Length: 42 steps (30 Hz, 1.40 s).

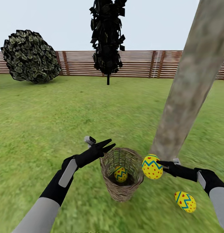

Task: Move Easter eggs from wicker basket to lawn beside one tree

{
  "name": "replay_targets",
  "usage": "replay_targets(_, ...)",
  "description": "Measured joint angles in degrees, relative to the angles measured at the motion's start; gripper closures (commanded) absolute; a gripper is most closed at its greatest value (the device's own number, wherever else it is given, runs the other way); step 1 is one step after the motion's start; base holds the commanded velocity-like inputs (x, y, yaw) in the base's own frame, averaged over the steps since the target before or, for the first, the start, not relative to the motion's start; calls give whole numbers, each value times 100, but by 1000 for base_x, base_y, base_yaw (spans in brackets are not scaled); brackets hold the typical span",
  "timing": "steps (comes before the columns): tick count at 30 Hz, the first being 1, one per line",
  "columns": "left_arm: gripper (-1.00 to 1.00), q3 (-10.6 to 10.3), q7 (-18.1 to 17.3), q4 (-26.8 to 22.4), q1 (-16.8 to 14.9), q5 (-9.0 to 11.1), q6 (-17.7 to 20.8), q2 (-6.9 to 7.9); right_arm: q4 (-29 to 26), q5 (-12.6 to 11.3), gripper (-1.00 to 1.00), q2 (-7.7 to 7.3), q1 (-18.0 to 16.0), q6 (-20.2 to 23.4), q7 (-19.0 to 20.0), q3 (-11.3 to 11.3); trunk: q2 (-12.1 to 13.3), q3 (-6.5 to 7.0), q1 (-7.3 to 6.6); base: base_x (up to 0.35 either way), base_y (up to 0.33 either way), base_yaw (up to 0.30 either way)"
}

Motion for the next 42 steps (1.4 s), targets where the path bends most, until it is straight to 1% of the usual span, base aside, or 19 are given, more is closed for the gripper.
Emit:
replay_targets(8, -100, -2, 0, 4, 0, 0, -3, -6, -5, 0, 100, -5, 0, -16, -37, 0, 0, 48, -1, -129, -307, -231)
replay_targets(9, -100, -5, 0, 6, 0, 0, -4, -6, -16, 2, 100, -9, 0, -45, -60, 0, 0, 53, -1, -97, -316, -227)
replay_targets(10, -100, -4, 0, 7, -1, 0, -5, -6, -44, 52, 100, -29, 0, -193, -123, -1, 0, 59, -1, -61, -297, -206)
replay_targets(11, -100, -3, 0, 8, 1, -1, -7, -6, -71, 170, 100, -40, 0, -377, -283, 1, 0, 63, -1, -20, -130, -115)
replay_targets(12, -100, -1, 1, 14, -1, -1, -7, -6, -103, 466, 100, -43, 1, -673, -841, 1, -1, 65, -2, -7, -43, -38)
replay_targets(13, -100, 0, 0, 29, 1, -5, -16, -6, -177, 649, 100, -35, 2, -833, -1553, 0, 1, 65, -1, -3, -17, -15)
replay_targets(14, -100, -2, 0, 32, 4, -4, -61, -8, -296, 704, 100, -20, 1, -887, -2146, -2, 0, 66, -2, 0, -3, -3)
replay_targets(15, -100, -6, 0, 34, 15, -5, -147, -12, -486, 728, 100, -5, 1, -910, -3082, 1, 0, 66, -2, 0, -1, -1)
replay_targets(16, -100, -14, 0, 33, 26, -6, -168, -14, -535, 722, 100, 2, 1, -915, -3513, 17, 0, 66, -2, 0, -7, -1)
replay_targets(18, -100, -26, 0, 35, 32, -5, -183, -19, -548, 717, 100, 6, 1, -1066, -3711, 23, 0, 66, -1, 0, -157, 0)
replay_targets(21, -100, -39, -1, 35, 34, -11, -187, -46, -548, 725, 100, 8, 0, -1217, -3762, 25, 0, 66, -2, 0, -269, 0)
replay_targets(29, -100, -47, 18, 26, 35, -43, -187, -77, -534, 734, 100, 17, 2, -1240, -3782, 22, 0, 66, -2, 0, -312, 0)
replay_targets(35, -100, -103, 41, 26, 35, -55, -187, -102, -532, 759, 100, 17, 5, -1270, -3826, 46, 0, 66, -2, 0, -337, 0)
replay_targets(36, -100, -103, 42, 26, 35, -55, -187, -105, -535, 821, 100, 20, 7, -1276, -3927, 122, 0, 66, -2, 0, -337, 0)
replay_targets(37, -100, -105, 43, 26, 34, -56, -208, -106, -530, 953, 100, 68, 8, -1380, -4192, 278, 0, 66, -1, 0, -337, 0)
replay_targets(38, -100, -110, 44, 27, 34, -56, -244, -107, -505, 1020, 100, 135, 8, -1563, -4485, 367, 0, 66, -1, 0, -337, 0)
replay_targets(40, -100, -200, 50, 28, 34, -58, -294, -111, -436, 1099, 100, 380, 8, -2221, -5391, 455, 0, 66, -1, 0, -337, 0)
replay_targets(41, -100, -237, 52, 27, 34, -58, -310, -111, -394, 1128, 100, 468, 8, -2400, -5729, 464, 0, 66, -1, 0, -337, 0)
replay_targets(42, -100, -278, 57, 31, 34, -58, -324, -111, -348, 1172, 100, 523, 7, -2556, -6011, 469, 0, 66, -1, 0, -337, 0)
